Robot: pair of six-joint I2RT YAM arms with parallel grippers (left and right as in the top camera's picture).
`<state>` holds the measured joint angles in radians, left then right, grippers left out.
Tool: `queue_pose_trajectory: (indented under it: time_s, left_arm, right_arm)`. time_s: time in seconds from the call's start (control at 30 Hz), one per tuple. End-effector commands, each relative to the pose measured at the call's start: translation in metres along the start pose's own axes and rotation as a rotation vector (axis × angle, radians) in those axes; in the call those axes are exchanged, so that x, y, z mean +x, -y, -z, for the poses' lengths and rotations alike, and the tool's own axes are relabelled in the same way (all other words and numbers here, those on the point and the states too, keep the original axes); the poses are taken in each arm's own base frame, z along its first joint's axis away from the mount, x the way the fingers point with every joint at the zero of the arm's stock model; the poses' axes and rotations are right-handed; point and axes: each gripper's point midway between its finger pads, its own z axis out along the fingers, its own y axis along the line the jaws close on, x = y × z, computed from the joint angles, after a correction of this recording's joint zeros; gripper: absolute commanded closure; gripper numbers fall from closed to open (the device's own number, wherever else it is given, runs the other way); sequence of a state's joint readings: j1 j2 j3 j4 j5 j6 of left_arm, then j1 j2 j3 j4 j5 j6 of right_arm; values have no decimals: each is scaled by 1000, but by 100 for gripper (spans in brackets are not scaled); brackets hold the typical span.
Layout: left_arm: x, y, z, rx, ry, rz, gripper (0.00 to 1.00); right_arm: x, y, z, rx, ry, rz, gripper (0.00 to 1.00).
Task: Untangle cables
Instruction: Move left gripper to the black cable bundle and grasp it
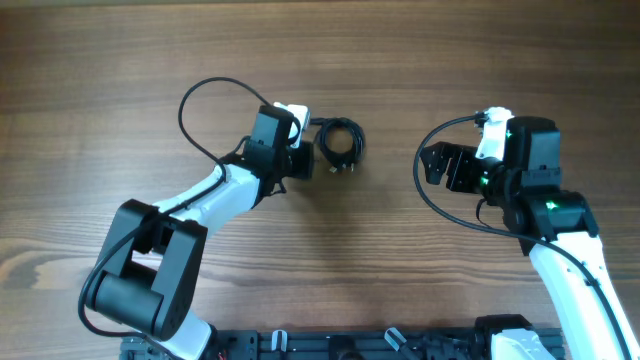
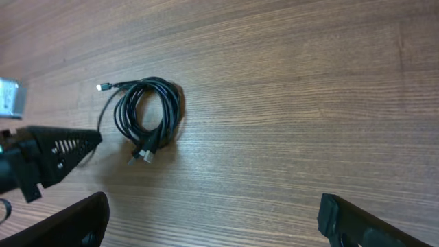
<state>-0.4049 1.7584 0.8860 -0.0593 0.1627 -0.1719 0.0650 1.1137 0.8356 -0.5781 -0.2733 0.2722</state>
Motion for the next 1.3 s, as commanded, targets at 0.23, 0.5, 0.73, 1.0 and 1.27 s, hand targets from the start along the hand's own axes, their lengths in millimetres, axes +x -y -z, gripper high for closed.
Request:
queue_pose_trajectory:
  time_s: [0.23,0.5,0.73,1.0,1.27]
  left_arm:
    - [-32,3,54,-55,119,96,51]
    - [-12,66,27,244,22,58,51]
    - [-11,38,-7,83,56,182,54]
    - [-26,24,-28,31,156,178,48]
    - [-16,31,-44,5,157,151,52]
  right_arm:
    - [-6,-4,-5,-15,-3,-13,0]
    - [2,1,-17,-5,-51,-55,0]
    - [3,1,-17,-4,-55,-57,0]
    - [2,1,-17,-5,-54,-57,0]
    - [1,0,-17,-7,-48,-55,0]
